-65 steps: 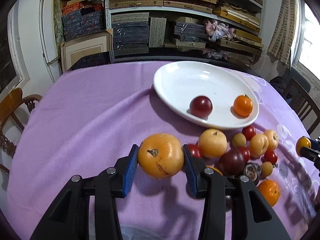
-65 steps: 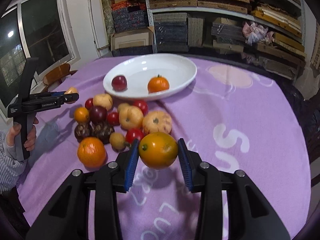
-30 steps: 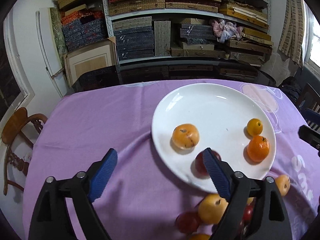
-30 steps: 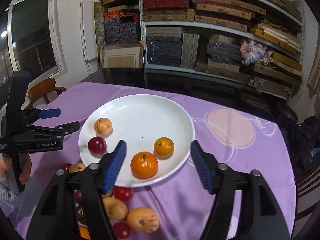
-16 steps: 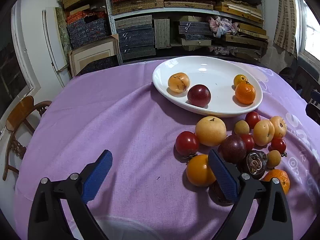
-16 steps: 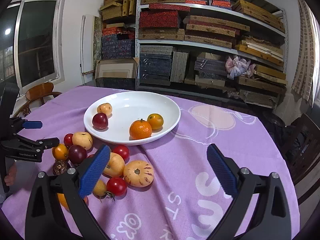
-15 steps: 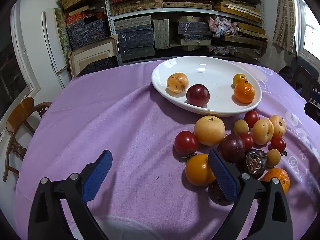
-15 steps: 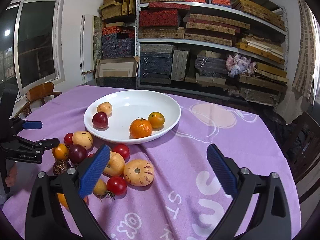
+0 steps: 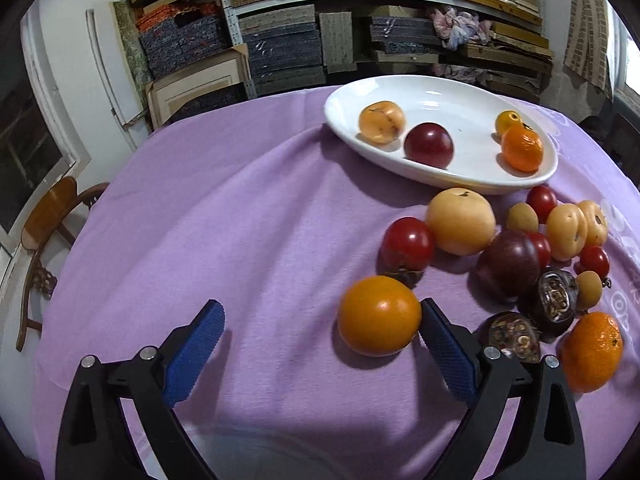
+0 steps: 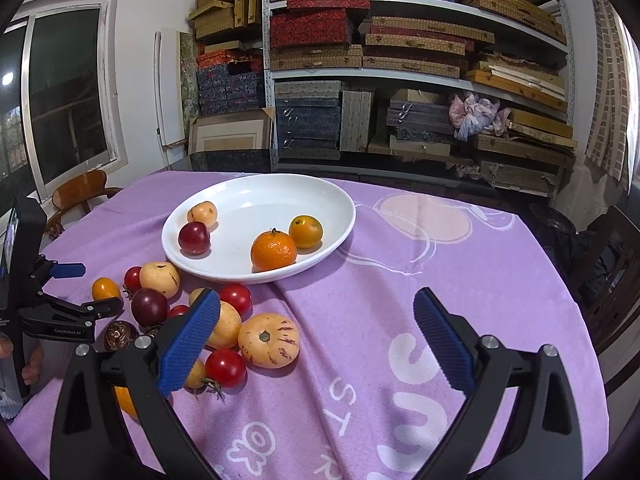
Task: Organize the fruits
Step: 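Grasp the round orange fruit with the left tool while the right tool grasps the striped pepino melon, then release the orange fruit on the plate with the left tool while the right tool releases the pepino there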
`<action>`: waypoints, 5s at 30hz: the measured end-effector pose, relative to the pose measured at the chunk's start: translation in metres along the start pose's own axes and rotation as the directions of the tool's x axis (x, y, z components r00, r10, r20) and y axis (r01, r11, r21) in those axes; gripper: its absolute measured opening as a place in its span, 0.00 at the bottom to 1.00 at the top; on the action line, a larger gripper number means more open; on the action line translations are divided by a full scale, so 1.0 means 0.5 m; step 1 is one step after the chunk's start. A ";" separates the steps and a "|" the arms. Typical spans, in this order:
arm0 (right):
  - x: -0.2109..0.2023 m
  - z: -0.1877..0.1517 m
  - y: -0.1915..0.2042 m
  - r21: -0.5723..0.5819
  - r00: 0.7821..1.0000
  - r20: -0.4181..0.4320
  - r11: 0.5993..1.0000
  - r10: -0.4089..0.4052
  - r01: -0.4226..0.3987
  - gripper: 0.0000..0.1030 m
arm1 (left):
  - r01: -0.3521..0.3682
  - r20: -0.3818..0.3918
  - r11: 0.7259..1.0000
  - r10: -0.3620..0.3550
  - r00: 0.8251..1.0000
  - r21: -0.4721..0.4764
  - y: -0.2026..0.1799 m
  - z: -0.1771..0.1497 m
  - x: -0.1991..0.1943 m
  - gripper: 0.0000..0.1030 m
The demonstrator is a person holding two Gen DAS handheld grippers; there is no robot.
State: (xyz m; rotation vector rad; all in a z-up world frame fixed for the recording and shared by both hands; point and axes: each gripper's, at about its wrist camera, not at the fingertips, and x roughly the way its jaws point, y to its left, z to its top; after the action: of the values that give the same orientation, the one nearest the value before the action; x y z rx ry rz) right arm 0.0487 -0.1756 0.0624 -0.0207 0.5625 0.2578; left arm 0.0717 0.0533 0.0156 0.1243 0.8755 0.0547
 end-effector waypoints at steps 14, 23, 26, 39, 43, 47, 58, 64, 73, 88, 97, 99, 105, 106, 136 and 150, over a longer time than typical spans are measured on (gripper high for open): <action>0.002 -0.004 0.013 -0.023 1.000 -0.023 1.000 0.019 -0.019 0.93 | 0.096 0.048 0.995 -0.096 0.994 -0.014 0.014 -0.019 -0.042 0.90; 0.020 -0.017 0.032 -0.055 0.996 -0.076 0.997 0.054 -0.059 0.93 | 0.130 0.001 0.991 -0.130 0.991 0.005 0.039 -0.084 -0.082 0.90; 0.024 -0.019 0.037 -0.061 0.995 -0.083 0.996 0.060 -0.065 0.93 | 0.121 0.015 0.992 -0.121 0.992 0.027 0.047 -0.111 -0.108 0.90; 0.035 -0.027 0.039 -0.060 0.992 -0.108 0.996 0.064 -0.071 0.93 | 0.218 0.005 0.976 -0.218 0.976 -0.019 0.055 -0.153 -0.126 0.71; 0.032 -0.026 0.037 -0.060 0.992 -0.106 0.995 0.069 -0.076 0.93 | 0.215 -0.012 0.977 -0.215 0.977 -0.008 0.050 -0.174 -0.136 0.68; 0.031 -0.027 0.038 -0.062 0.992 -0.106 0.995 0.068 -0.075 0.93 | 0.207 -0.009 0.978 -0.207 0.978 0.009 0.044 -0.184 -0.148 0.68; 0.032 -0.027 0.046 -0.071 0.991 -0.110 0.994 0.077 -0.085 0.93 | 0.208 -0.007 0.978 -0.208 0.978 -0.027 0.064 -0.208 -0.163 0.38; 0.029 -0.030 0.050 -0.070 0.991 -0.109 0.994 0.080 -0.088 0.93 | 0.189 -0.012 0.982 -0.189 0.982 0.006 0.058 -0.229 -0.182 0.38; 0.023 -0.030 0.056 -0.074 0.990 -0.105 0.992 0.092 -0.100 0.93 | 0.174 -0.007 0.985 -0.174 0.985 0.010 0.056 -0.261 -0.199 0.37; 0.062 -0.050 0.074 -0.128 0.969 -0.228 0.983 0.098 -0.130 0.51 | 0.220 0.048 0.975 -0.219 0.974 -0.010 0.043 -0.229 -0.201 0.37; 0.115 -0.032 0.047 -0.027 0.956 -0.263 0.989 0.131 -0.143 0.51 | 0.245 0.038 0.970 -0.245 0.969 0.009 0.023 -0.215 -0.183 0.37; 0.127 -0.030 0.045 0.003 0.949 -0.273 0.987 0.157 -0.163 0.51 | 0.247 0.034 0.969 -0.247 0.968 0.012 0.021 -0.215 -0.180 0.37; 0.146 -0.031 0.013 0.129 0.918 -0.304 0.966 0.255 -0.226 0.44 | 0.256 0.024 0.967 -0.256 0.966 0.002 0.023 -0.211 -0.172 0.37; 0.148 -0.033 0.008 0.140 0.915 -0.309 0.964 0.260 -0.227 0.44 | 0.257 0.023 0.966 -0.257 0.966 0.000 0.024 -0.210 -0.171 0.37; 0.384 0.210 0.089 -0.029 0.948 -0.308 0.995 0.087 -0.100 0.43 | 0.247 -0.048 0.969 -0.247 0.968 0.006 -0.094 0.384 0.170 0.37; 0.340 0.213 0.072 -0.039 0.963 -0.257 0.994 0.085 -0.098 0.45 | 0.208 0.015 0.978 -0.207 0.978 -0.036 -0.050 0.362 0.119 0.77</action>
State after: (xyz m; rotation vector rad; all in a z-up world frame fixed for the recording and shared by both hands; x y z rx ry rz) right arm 0.2342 -0.0911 0.0646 -0.0790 0.8140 0.3626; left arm 0.2491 0.0188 0.0816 -0.0025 0.8713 -0.1248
